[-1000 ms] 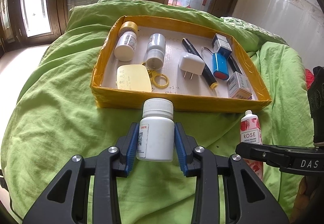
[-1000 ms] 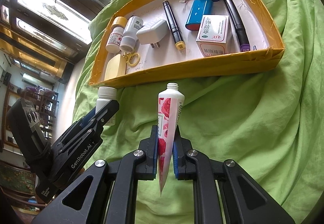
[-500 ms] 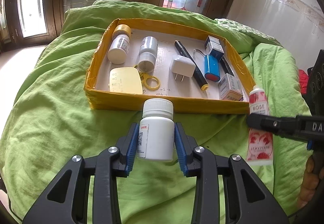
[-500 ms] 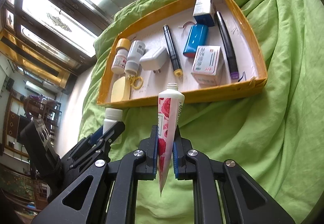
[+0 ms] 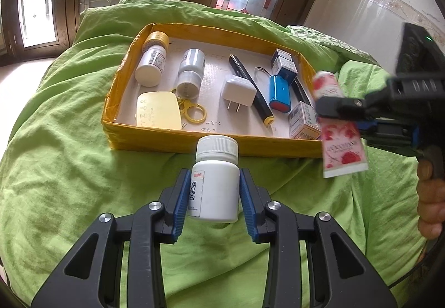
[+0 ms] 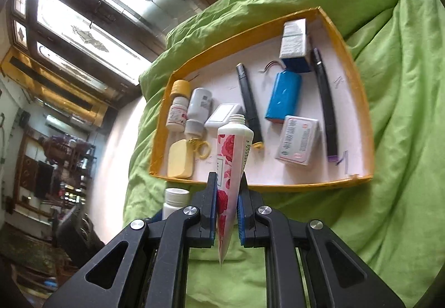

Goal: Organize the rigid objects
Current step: 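Carry the bottle with the left tool while the right tool carries the cream tube into the tray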

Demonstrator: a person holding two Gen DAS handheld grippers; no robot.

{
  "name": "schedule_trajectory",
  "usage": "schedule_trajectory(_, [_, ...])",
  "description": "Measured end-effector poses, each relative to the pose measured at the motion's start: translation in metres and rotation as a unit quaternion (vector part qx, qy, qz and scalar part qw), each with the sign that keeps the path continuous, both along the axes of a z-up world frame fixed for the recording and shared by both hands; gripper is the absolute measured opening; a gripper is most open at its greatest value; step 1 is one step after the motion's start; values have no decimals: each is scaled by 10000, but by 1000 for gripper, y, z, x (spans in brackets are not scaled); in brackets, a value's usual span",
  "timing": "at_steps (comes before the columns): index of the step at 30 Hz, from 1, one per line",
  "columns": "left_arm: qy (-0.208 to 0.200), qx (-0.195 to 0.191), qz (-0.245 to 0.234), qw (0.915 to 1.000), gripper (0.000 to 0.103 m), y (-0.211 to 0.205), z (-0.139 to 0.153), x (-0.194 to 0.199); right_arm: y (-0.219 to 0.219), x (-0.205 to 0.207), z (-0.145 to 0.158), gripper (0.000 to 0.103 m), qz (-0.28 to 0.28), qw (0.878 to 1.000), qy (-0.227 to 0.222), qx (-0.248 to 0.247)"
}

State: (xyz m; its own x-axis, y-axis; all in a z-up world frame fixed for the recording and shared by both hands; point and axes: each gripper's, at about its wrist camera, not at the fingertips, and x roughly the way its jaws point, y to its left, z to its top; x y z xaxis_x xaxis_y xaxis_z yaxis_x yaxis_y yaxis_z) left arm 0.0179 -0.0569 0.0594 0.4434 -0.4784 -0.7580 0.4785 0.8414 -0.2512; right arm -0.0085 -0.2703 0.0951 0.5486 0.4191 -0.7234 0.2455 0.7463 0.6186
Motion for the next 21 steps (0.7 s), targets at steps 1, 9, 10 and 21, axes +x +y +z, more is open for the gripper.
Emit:
schedule_trajectory(1, [-16,-3,-1,10000,33,0,1,0,-1,6,-4,11,41,9996,72,256])
schedule_trajectory(9, [-124,-209,3,9997,33,5,14,7,6,54,-58,11,72,9834,955,1538])
schedule_trajectory(10, [-164,-204,-14,9997,33,4,16,8,6,55,-62,11,61,9823,989,1592])
schedule_trajectory(21, [-179,-120,-179,9996,33,-13,18,41,-12,87,-72,11,-302,9891,415,1381])
